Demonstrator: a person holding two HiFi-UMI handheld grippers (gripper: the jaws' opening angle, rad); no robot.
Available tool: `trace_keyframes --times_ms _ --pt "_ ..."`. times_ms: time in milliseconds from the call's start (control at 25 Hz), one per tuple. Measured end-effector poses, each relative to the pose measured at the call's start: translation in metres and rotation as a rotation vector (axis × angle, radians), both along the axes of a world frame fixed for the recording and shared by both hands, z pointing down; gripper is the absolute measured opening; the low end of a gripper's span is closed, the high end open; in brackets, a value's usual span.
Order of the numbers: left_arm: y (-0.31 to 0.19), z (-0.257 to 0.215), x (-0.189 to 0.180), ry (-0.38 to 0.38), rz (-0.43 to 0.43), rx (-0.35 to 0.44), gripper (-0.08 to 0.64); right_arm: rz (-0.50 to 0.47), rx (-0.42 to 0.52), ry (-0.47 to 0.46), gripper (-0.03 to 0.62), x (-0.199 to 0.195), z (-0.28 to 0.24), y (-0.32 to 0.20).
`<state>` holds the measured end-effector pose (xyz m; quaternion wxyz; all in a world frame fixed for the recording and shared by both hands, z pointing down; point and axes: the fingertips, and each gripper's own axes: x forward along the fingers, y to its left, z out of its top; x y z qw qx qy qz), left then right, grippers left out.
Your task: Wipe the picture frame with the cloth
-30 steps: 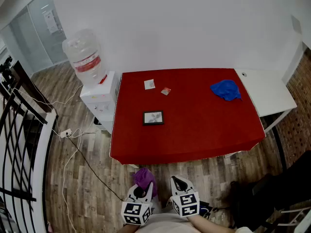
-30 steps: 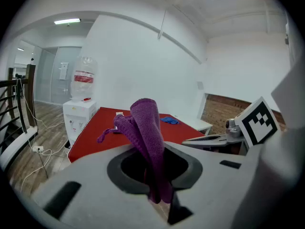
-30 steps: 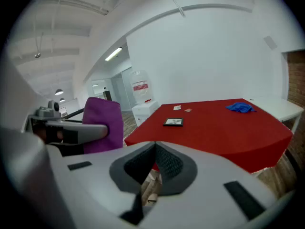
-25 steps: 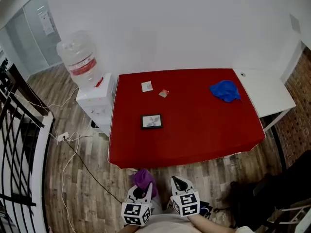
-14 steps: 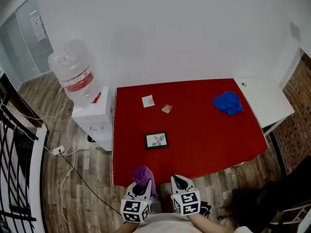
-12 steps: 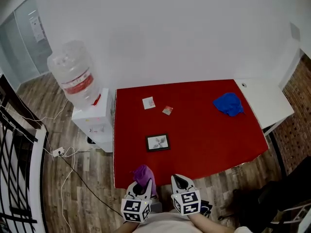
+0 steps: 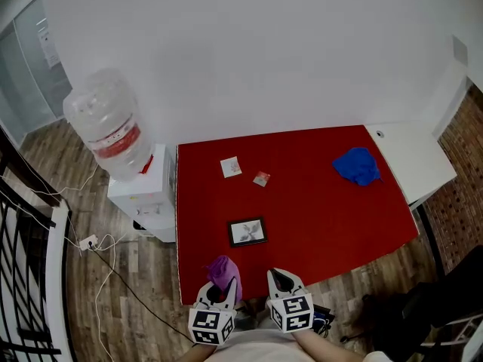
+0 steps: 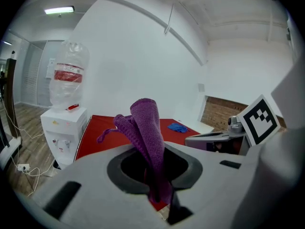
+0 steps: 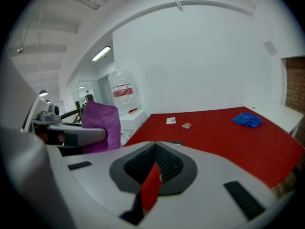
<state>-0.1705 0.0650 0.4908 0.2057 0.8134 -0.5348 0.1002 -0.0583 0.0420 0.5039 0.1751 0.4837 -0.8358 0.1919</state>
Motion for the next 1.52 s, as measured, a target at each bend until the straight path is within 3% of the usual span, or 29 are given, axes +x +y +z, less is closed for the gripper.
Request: trace_keyframes --times_ms 440,880,1080,1200,1320,1400,1520 --pt "-0.029 0.004 0.004 -0.011 -0.067 -0.020 0.063 -0.090 -0.012 0.023 0.003 -0.002 0.001 -0.040" --pt "-0.056 0.013 0.021 -0.029 -0.044 -0.041 0.063 -0.098 -0.029 0.018 0.003 0.010 0.010 -0.066" --pt "-0.077 0.029 0.017 -0.079 -0.025 -0.057 0.063 -0.099 -0.035 0.032 0.003 0.008 0.024 -0.080" --pt "-0.100 0.046 0.014 -0.159 0.040 -0.053 0.063 -0.092 -0.039 0.039 0.003 0.006 0.037 -0.093" --pt "-0.124 0.069 0.013 -0.288 0.149 -0.047 0.063 -0.084 -0.046 0.039 0.003 0.003 0.050 -0.105" --pt "-0.140 0.092 0.010 -0.409 0.247 -0.070 0.063 -0.078 -0.049 0.037 0.003 0.002 0.056 -0.111" --pt "-0.166 0.133 0.002 -0.667 0.430 -0.122 0.063 -0.065 -0.051 0.032 0.003 0.004 0.061 -0.117"
